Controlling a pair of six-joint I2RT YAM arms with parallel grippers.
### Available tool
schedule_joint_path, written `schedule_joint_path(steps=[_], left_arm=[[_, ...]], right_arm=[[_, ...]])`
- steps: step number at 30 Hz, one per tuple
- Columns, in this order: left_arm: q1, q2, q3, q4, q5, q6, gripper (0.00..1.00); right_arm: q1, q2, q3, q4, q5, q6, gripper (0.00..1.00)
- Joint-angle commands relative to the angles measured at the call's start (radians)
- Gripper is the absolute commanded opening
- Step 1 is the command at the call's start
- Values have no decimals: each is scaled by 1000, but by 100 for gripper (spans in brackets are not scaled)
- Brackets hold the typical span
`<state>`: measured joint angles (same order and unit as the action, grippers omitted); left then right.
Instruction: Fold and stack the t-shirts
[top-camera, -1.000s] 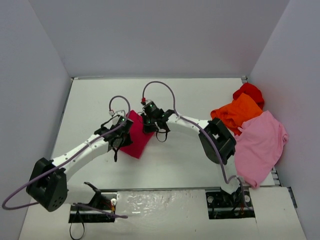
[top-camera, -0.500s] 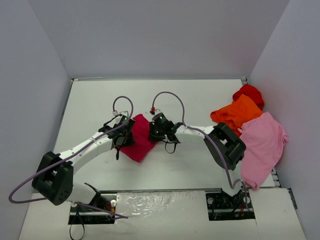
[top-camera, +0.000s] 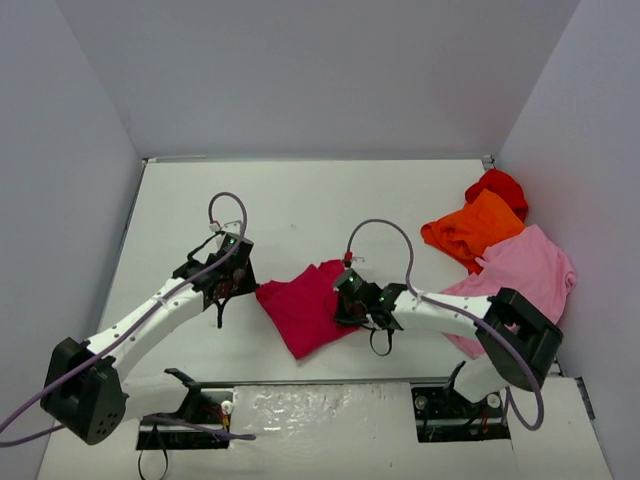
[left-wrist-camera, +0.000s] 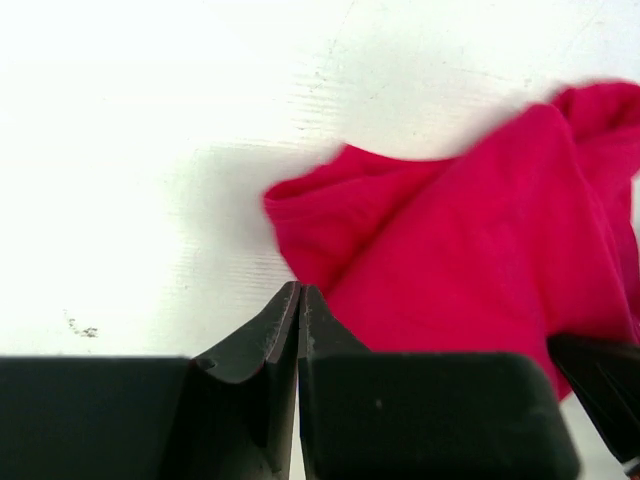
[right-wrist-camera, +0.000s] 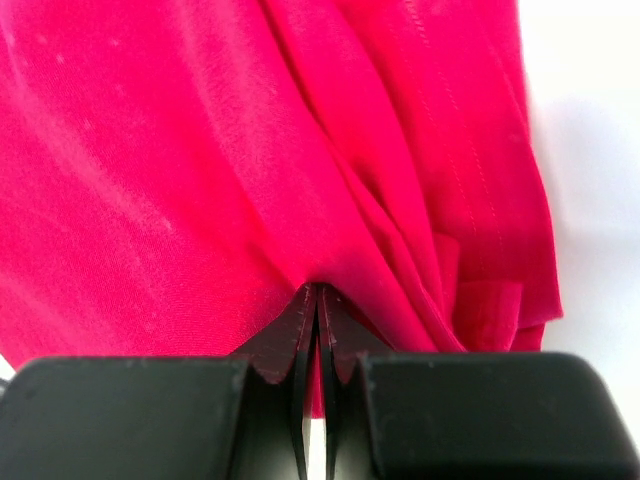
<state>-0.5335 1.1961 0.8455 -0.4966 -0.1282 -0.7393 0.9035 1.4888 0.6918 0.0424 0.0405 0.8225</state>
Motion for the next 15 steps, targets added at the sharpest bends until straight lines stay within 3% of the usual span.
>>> schedule_joint_path(steps=[1,7,8,12,15], left_arm=[[10,-55,48,-31,7,19,0],[10,-154,55,-94,6,-7,0],[10,-173,55,-105,4,-11,0],[12,-229,53,-142,-5,-27,0],[11,-259,41,-156,-2,-45,0]], right_arm=[[72,-102,-71,-231,79,133,0],[110,-265,35,-278,224,103,3],[110,-276,70,-286,240,86,7],[109,-260,190,-295,289,-14,43],[107,-162,270,-276,312,-124,51]])
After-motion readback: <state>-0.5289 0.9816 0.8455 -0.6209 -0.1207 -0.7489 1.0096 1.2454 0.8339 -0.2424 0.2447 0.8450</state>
